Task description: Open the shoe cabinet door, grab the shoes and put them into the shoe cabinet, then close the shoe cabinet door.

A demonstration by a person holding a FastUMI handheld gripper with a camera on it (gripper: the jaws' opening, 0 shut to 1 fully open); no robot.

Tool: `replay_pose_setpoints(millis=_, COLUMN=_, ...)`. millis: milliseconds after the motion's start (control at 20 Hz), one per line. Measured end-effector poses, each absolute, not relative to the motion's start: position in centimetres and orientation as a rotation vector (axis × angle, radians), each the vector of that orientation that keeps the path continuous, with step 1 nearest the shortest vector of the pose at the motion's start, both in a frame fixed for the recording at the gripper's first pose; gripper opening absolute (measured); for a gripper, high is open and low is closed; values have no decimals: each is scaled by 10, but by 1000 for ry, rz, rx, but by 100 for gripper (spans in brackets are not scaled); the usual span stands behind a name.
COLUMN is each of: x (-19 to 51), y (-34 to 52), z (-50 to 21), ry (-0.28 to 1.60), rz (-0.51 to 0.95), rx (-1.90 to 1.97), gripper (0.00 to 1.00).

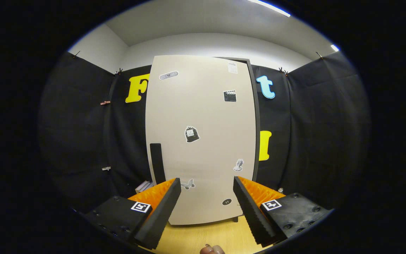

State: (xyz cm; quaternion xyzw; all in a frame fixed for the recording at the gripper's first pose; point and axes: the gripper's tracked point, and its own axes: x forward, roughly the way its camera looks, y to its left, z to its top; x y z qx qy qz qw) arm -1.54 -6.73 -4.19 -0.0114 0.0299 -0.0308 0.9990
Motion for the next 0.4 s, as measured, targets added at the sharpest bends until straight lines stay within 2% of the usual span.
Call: replay_pose_setpoints(millis=400, x=-18, y=-66, z=-46, ry=67, rz=-64, rx=-38, gripper=98)
